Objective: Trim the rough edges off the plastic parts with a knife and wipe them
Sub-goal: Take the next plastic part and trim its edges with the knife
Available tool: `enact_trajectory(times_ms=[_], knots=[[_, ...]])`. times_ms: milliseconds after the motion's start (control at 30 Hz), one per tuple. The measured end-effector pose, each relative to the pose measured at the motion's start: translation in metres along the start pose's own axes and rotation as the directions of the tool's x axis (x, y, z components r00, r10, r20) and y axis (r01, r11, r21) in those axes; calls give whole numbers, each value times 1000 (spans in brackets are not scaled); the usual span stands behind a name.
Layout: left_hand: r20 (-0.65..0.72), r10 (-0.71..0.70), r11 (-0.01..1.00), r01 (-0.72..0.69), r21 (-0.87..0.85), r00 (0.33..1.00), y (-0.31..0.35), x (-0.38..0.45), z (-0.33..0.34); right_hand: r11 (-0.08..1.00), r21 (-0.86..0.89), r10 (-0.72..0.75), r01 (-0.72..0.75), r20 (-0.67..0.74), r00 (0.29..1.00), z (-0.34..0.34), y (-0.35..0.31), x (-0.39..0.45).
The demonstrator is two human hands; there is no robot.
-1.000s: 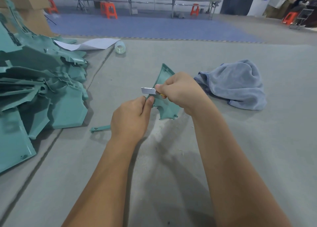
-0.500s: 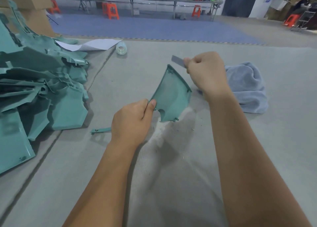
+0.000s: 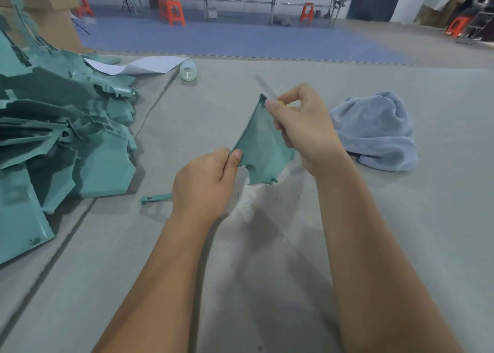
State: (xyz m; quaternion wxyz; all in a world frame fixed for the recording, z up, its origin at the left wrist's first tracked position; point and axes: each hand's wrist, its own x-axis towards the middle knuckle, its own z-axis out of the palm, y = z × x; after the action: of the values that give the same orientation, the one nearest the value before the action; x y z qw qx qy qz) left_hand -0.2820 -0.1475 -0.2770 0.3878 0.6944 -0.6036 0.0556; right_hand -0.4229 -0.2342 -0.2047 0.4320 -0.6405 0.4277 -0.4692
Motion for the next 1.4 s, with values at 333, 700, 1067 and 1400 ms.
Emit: enact_trajectory(times_ms=[333,700,1067,1400], knots=[[2,18,1000,-18,0,1000,-1,-2,0,992,-112,-64,55,-75,995,7,-4,11],[-12,39,999,-39,14,999,-2,-3,0,996,-90,8,-10,-20,1000,-2,2,14],[-30,21,1000,-21,13,999,-2,-3,2,995,73,72,-73,20,997,-6,0,13],[-30,0,1000,1,22,1000,-2,-2,3,988,-144,60,-47,88,994,8,-2,5]])
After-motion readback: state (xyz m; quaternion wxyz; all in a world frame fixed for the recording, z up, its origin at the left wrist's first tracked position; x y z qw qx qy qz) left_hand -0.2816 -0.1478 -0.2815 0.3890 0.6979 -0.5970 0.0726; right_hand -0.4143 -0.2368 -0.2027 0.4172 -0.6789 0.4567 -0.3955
